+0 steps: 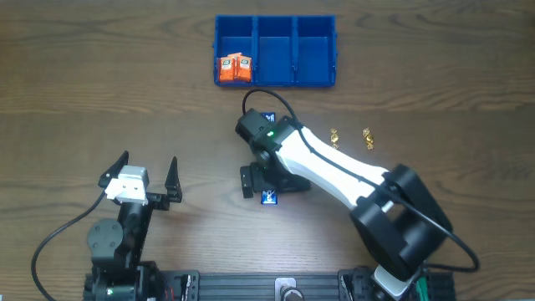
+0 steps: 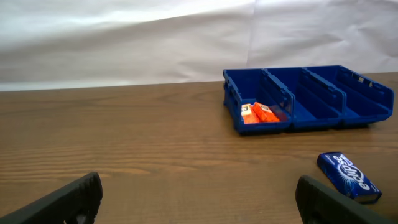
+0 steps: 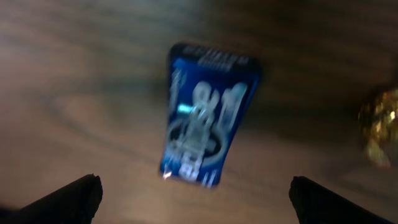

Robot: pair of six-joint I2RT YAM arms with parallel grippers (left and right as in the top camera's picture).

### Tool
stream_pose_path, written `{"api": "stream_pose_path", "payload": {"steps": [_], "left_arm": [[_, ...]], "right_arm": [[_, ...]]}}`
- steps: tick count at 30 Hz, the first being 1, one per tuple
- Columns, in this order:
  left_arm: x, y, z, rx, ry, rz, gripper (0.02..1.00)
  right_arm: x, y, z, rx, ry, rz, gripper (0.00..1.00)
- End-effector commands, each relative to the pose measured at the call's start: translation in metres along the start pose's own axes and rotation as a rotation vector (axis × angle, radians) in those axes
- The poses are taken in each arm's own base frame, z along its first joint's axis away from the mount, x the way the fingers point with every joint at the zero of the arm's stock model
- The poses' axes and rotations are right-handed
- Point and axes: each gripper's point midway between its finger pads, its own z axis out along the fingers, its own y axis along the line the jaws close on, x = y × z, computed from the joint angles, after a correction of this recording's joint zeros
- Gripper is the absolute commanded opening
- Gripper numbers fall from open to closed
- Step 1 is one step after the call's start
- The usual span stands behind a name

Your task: Sort Candies Into Trays

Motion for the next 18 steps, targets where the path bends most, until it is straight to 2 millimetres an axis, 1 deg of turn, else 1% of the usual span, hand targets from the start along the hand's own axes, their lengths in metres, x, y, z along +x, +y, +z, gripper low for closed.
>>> {"api": "stream_pose_path", "payload": {"steps": [1, 5, 8, 11, 14, 16, 18], "left_arm": [[0.017, -0.002, 0.001, 0.011, 0.05, -0.017, 0.996], [0.017, -0.002, 0.001, 0.011, 0.05, -0.017, 0.998], [0.017, -0.002, 0.001, 0.012, 0.05, -0.017, 0.998], [0.017, -0.002, 0.001, 0.011, 0.05, -0.017, 0.998], [0.017, -0.002, 0.001, 0.012, 0.05, -0.017, 0.998], [0.017, -0.002, 0.001, 0.012, 0.05, -0.017, 0.998], [0.017, -0.002, 0.001, 0.011, 0.05, -0.017, 0.996]], "right_arm": [[-0.011, -0.001, 0.014, 0.036, -0.016, 0.04, 0.972], [-0.015, 0.0, 0.028, 0.046, -0.013, 0.049, 0.908], [-0.019, -0.004, 0.031, 0.069, -0.028, 0.055, 0.829], [-0.02, -0.003, 0.031, 0.072, -0.035, 0.054, 0.717], [-0.02, 0.0, 0.031, 0.069, -0.04, 0.047, 0.553], [-0.02, 0.0, 0.031, 0.071, -0.045, 0.056, 0.509], [-0.022, 0.001, 0.031, 0.065, -0.051, 0.057, 0.419]]}}
